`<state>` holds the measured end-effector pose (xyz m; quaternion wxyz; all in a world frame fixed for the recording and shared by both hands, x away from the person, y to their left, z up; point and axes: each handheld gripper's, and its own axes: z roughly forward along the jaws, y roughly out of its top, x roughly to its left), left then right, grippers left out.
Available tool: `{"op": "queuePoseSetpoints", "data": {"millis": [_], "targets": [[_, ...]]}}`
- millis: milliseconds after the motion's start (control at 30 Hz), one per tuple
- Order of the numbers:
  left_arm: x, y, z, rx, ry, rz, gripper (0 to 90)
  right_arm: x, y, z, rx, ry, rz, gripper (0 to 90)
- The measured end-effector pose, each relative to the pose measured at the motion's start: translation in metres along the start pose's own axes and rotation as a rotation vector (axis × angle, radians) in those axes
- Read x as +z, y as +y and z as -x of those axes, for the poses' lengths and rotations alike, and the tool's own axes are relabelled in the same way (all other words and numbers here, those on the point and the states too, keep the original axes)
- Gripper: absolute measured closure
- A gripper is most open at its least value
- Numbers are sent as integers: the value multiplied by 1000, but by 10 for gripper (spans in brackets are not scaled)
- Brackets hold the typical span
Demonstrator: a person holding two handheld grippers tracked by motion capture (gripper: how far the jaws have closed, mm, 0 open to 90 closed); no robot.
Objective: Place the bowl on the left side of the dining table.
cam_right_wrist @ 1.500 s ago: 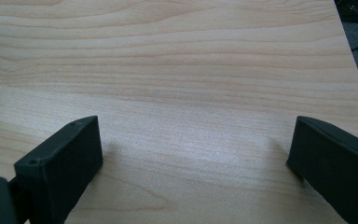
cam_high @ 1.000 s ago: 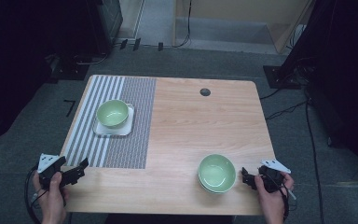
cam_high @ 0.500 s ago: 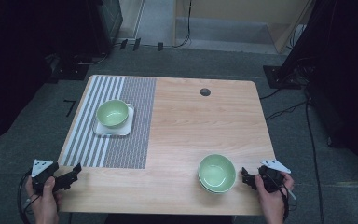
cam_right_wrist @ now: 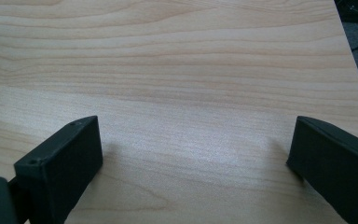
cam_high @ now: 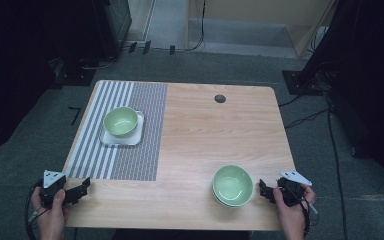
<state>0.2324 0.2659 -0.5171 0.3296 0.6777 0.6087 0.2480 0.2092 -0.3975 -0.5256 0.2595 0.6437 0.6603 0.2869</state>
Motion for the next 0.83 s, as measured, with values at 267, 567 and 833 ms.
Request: {"op": "queuePoseSetpoints", "data": {"millis": [267,567,833], "targets": [[3,1,7,64,24,-29,120,1,0,0,-4,1,-2,9],[3,1,7,64,24,-29,119,1,0,0,-4,1,-2,9],[3,1,7,64,25,-29,119,1,1,0,-3,2,-5,2]]}}
